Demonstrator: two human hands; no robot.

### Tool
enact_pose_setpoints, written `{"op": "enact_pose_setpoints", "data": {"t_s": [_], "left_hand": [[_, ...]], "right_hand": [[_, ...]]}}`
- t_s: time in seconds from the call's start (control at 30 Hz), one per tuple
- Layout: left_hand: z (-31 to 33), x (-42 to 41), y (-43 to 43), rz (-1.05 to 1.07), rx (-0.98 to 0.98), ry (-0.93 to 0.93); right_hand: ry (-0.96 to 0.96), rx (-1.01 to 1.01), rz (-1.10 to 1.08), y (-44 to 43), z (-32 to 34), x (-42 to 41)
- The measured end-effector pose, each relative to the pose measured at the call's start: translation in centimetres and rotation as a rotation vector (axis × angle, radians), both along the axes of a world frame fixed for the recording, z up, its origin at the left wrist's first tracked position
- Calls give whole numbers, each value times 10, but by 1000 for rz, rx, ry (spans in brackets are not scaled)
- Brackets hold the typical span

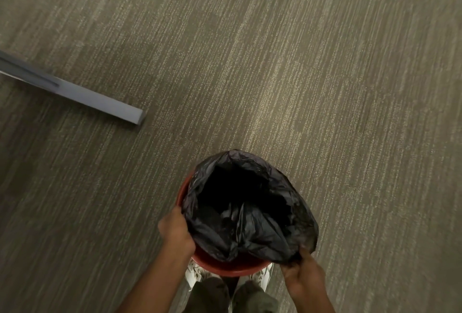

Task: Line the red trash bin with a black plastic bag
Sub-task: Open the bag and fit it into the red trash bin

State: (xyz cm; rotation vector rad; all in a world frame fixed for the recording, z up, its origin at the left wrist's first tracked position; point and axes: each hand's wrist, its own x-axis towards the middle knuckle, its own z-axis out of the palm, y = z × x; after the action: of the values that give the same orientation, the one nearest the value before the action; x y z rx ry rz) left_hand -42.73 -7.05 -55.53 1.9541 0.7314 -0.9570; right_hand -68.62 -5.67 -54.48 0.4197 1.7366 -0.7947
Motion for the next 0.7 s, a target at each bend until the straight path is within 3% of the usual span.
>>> {"op": "enact_pose_setpoints", "data": {"t_s": [0.1,0.27,0.37,0.53,0.7], "left_hand": [[0,11,16,-154,-88,54],[3,26,44,-710,-133,81],[-1,39,59,-879,-137,185],[-10,45,83,-821,-20,149],[-16,44,98,-522,-60,246]], "right_hand": [[23,44,-17,7,-4,11],[94,64,-66,28,-10,28],[77,19,33,46,-9,37],[-40,94,282,64,-14,34],[-96,138,449,68,-15,29]]}}
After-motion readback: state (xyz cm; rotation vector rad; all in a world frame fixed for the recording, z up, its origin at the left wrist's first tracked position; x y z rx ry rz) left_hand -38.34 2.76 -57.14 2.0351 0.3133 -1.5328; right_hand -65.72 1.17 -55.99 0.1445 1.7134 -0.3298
